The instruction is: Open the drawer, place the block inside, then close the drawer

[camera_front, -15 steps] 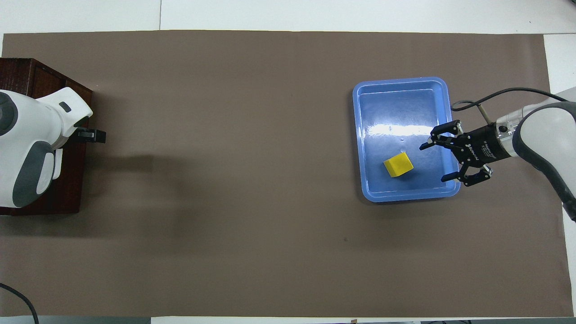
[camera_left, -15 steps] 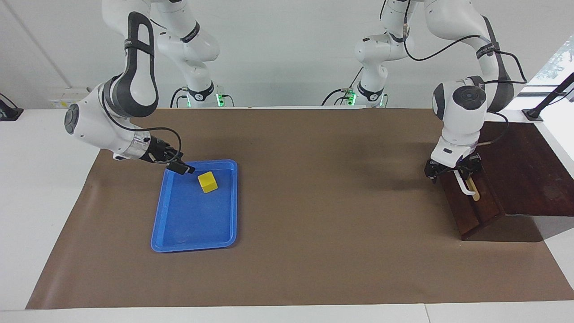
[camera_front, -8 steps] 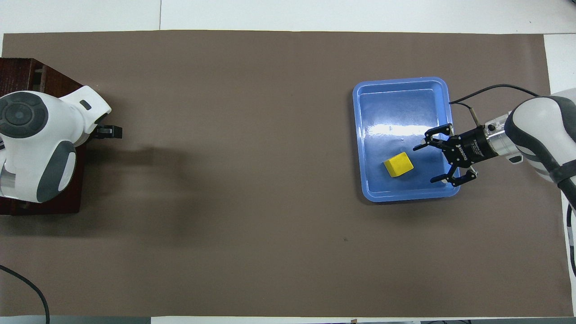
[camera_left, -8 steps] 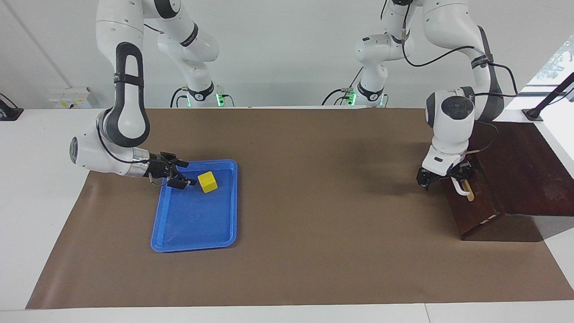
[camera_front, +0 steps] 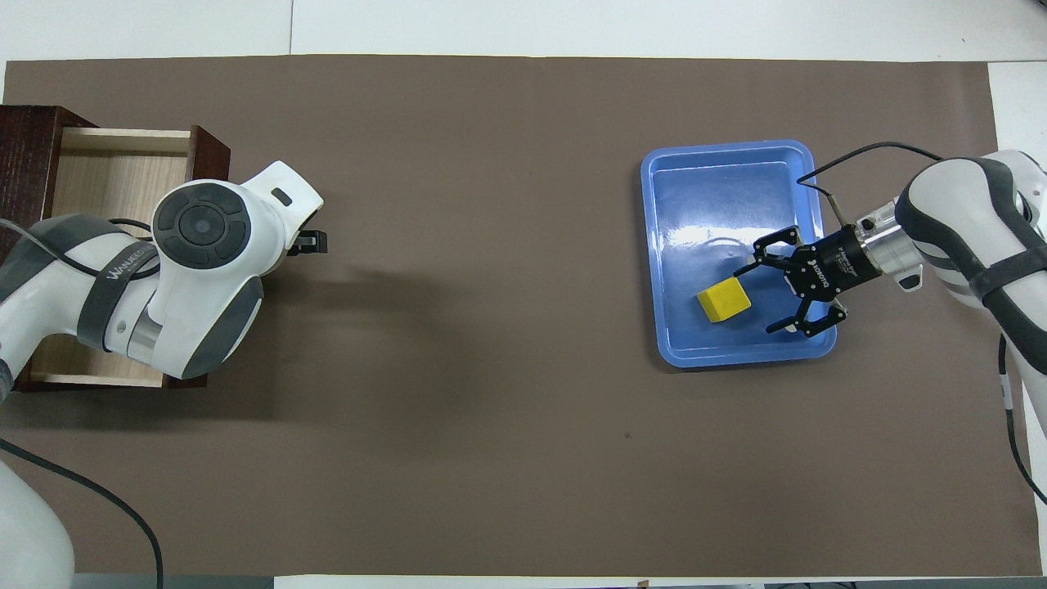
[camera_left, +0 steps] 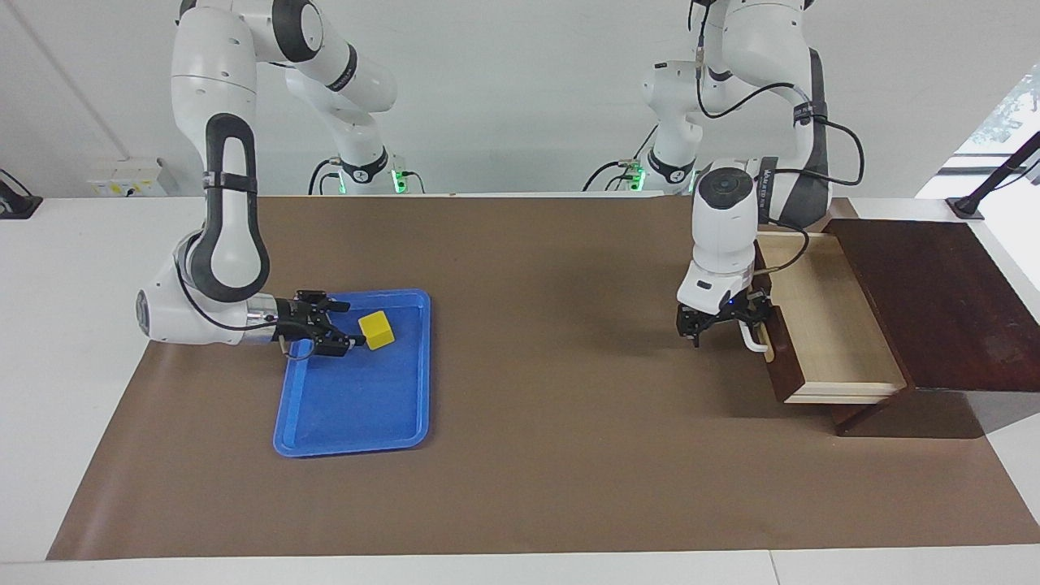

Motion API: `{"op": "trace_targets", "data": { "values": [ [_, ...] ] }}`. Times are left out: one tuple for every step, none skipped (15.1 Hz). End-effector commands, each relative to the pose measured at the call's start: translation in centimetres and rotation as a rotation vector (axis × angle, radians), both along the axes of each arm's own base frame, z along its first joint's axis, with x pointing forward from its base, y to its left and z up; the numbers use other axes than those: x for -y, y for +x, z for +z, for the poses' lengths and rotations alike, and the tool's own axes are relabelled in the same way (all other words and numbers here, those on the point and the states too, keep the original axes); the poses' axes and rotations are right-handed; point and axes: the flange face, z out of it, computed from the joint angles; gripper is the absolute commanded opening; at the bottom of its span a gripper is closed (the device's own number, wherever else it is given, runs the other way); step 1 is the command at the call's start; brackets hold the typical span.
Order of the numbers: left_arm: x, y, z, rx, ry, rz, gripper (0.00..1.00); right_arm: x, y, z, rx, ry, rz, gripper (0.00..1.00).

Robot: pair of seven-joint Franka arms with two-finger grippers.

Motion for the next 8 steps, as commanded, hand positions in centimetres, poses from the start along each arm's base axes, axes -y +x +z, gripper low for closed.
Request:
{"op": "trace_targets", "data": {
  "values": [
    [0.1, 0.2, -0.2, -0.013, 0.003, 0.047, 1.0, 0.3, -0.1, -1.5, -0.062, 0.037, -0.034, 1.0],
    [-0.3, 0.4, -0.1, -0.012, 0.003, 0.052, 1.0, 0.3, 0.1, -1.8, -0.064, 0.051, -0.05, 1.0],
    [-0.4, 0.7, 0.6, -0.019, 0.011, 0.064, 1.0, 0.2, 0.2, -1.9, -0.066, 0.064, -0.065, 1.0],
    [-0.6, 1.2, 1.9, -0.032, 0.028, 0.081, 1.0, 0.2, 0.4, -1.7, -0.061, 0.063, -0.064, 1.0],
    [-0.8, 1.6, 3.3, -0.045, 0.033, 0.105, 1.0, 0.4, 1.2, -1.0, -0.046, 0.058, -0.07, 1.0],
    [-0.8, 1.8, 4.7, -0.058, 0.011, 0.135, 1.0, 0.3, 1.7, -0.7, -0.058, 0.054, -0.083, 1.0],
    [-0.6, 2.1, 6.2, -0.072, -0.017, 0.168, 1.0, 0.4, 2.1, -0.3, -0.074, 0.046, -0.105, 1.0],
    [-0.3, 2.2, 7.2, -0.09, -0.031, 0.192, 1.0, 0.2, 2.3, -0.1, -0.081, 0.057, -0.126, 1.0]
  ]
}}
